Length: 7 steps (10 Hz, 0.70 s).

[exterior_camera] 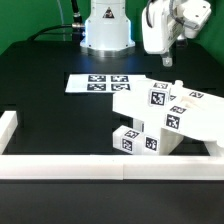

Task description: Assemble chair

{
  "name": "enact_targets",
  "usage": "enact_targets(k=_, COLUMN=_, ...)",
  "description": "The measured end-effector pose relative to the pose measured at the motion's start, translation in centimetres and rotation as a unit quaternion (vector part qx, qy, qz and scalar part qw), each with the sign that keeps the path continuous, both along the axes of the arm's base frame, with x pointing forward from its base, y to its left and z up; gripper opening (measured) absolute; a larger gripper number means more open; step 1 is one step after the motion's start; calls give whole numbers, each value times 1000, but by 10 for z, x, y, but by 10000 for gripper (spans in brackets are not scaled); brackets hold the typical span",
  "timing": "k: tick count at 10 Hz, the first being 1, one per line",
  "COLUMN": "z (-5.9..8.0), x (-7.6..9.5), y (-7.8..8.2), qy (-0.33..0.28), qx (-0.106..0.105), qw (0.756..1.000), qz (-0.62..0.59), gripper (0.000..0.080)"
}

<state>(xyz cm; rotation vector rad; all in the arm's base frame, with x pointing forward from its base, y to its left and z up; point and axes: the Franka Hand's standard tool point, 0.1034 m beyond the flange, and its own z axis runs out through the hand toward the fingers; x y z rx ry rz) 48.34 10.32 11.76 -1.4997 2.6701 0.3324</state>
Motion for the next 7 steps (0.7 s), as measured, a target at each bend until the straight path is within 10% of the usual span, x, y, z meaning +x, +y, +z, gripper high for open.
enact_targets(k=7, z=-8, x=-7, y=0, qy=7, qx=4, qw=1000, qz=24, gripper=649)
